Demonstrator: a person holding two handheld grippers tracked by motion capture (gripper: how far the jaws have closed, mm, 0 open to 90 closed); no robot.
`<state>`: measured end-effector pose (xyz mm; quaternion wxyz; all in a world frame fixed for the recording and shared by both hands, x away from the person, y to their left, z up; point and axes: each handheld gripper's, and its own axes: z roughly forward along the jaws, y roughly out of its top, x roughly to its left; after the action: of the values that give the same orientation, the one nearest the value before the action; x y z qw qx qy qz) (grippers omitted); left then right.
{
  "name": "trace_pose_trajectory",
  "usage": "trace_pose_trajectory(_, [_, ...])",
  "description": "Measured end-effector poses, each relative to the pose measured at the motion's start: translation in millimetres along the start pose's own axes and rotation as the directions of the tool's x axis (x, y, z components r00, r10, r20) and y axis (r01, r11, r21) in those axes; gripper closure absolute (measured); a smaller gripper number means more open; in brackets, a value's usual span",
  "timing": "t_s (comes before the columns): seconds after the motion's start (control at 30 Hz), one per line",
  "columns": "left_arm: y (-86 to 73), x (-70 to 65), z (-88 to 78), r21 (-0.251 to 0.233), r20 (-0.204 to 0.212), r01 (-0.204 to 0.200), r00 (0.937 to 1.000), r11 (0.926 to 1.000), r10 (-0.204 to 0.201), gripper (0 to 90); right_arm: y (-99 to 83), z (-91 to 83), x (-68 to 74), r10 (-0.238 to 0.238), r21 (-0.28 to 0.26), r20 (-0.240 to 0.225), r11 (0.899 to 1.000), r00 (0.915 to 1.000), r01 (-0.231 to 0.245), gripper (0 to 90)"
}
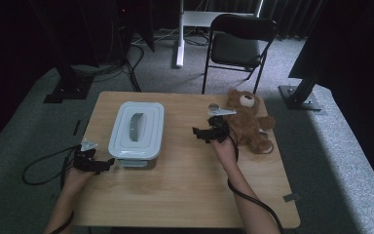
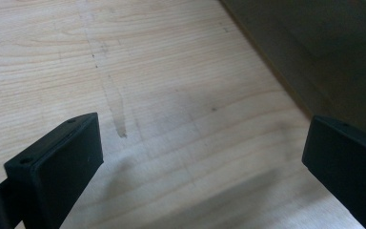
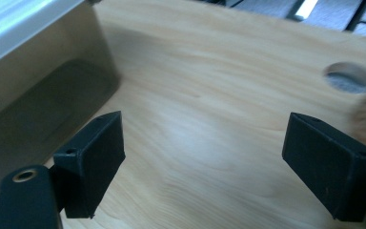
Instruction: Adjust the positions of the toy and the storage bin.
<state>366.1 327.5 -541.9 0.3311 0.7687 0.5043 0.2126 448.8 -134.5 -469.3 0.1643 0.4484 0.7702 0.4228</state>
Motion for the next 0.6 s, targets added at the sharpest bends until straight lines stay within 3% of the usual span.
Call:
trace_pose_trajectory(0.3, [13.7, 8.1, 6.2, -0.018, 0.003, 0.010, 0.9999, 0.9998, -0.010, 0.6, -8.0, 41.1, 27.5, 0.035, 0.008, -0.049, 0.999, 0.9982, -0.035, 13.5])
trace_pose_trajectory(0.43, [19.7, 11.1, 5.9, -0.020, 0.002, 0.006, 1.0000, 0.9998, -0.006, 0.6, -8.1, 54.1, 32.5, 0.053, 0.021, -0.071, 0.998, 0.9961, -0.052, 13.5])
trace_pose_trajectory(0.6, [29.4, 13.8, 6.7, -0.032, -0.001, -0.007, 1.0000, 0.9995, 0.007, 0.6, -5.5, 65.8, 36.6, 0.048, 0.042, -0.061, 0.998, 0.9970, -0.046, 13.5])
